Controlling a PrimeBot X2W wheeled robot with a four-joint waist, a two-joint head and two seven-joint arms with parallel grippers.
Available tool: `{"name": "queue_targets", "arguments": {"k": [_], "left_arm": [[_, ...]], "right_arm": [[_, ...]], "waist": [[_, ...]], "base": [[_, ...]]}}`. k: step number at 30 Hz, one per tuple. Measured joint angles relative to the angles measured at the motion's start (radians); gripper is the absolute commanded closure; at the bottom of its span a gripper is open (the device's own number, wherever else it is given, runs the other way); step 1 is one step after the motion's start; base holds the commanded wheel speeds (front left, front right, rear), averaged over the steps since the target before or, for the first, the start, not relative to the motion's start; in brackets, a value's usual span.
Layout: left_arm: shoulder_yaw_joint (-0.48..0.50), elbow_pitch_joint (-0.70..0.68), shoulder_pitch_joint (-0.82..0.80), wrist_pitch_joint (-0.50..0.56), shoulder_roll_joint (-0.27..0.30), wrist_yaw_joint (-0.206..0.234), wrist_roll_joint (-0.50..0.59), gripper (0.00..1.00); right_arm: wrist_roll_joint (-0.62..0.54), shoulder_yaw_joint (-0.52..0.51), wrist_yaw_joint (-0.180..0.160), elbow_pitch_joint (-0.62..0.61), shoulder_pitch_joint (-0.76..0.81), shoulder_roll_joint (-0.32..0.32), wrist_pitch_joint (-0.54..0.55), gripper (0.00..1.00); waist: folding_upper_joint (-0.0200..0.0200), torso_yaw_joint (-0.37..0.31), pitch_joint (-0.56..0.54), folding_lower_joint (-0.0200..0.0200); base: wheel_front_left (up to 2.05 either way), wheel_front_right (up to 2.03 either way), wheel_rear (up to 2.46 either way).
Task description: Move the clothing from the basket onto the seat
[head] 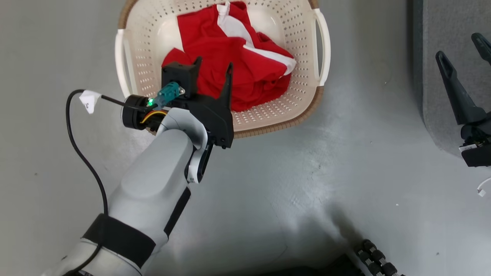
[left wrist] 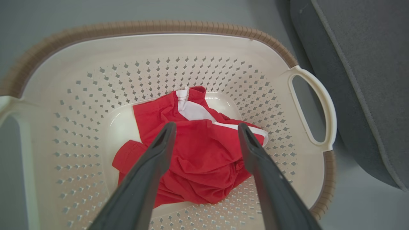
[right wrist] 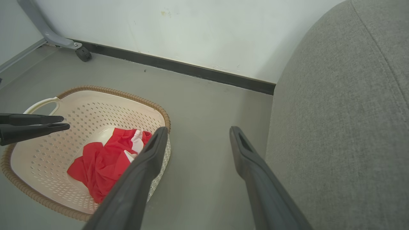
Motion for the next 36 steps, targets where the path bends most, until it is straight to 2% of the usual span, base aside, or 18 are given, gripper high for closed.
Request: {"name": "queue_targets", "arguments": {"k": [7,17,36], "left_arm": [[-0.029,0.056,-0.049,0.016,0.001,0.0,-0.078,0.0],[-0.08,0.1,-0.089,0.025,0.001,0.0,-0.186,0.0],[-0.193,0.133,-0.153,-0.012,0.001,0.0,-0.363,0.0]], "right_arm": [[0.009,0.028,0.0,0.012,-0.018,0.0,0.0,0.0],[0.018,0.043,0.0,0.027,-0.029,-0.002,0.0,0.0],[0.024,0.049,0.0,-0.007,-0.049,-0.047,-0.009,0.0]], "waist": [[0.0,-0.015,0.055,0.0],[-0.0001,-0.034,0.079,-0.0001],[-0.0004,-0.037,0.143,-0.0003]], "base": [[0.0,0.0,0.0],[0.0,0.0,0.0],[0.0,0.0,0.0]]}}
